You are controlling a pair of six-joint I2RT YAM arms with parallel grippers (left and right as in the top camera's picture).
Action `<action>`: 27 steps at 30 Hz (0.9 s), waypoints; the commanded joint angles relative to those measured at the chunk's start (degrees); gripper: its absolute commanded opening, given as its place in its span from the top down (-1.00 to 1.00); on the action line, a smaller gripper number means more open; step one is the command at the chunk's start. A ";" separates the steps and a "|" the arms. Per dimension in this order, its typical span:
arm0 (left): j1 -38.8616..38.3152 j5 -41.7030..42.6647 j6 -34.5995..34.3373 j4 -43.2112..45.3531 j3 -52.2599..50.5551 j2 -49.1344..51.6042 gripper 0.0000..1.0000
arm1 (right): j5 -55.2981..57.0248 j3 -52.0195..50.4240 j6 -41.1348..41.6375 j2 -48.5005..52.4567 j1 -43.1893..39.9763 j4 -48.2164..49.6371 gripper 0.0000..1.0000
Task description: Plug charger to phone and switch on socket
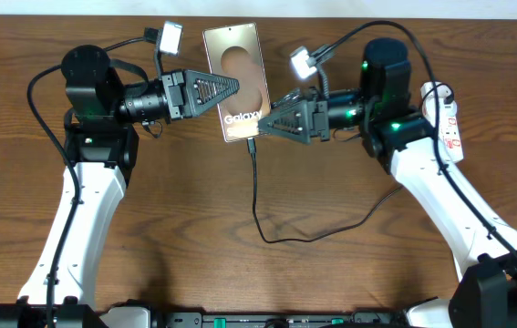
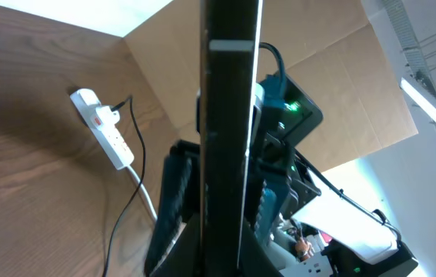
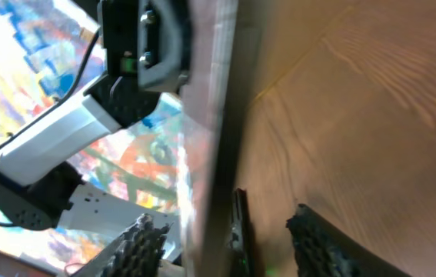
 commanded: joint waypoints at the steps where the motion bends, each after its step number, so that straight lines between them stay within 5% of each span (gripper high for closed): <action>1: -0.04 1.20 0.57 0.13 0.98 -1.14 0.85 | -0.98 0.94 -0.66 0.07 1.31 1.86 0.01; 6: -0.74 1.20 0.57 0.15 0.98 -1.14 0.85 | 0.66 0.94 -0.68 0.07 1.31 2.05 0.37; 22: -0.79 1.22 0.79 0.13 0.98 -1.14 0.86 | 5.66 0.94 -0.66 0.07 1.18 5.92 0.31; 27: -0.79 1.22 0.79 0.13 0.98 -1.14 0.85 | 5.88 0.94 -0.66 0.07 1.22 6.01 0.61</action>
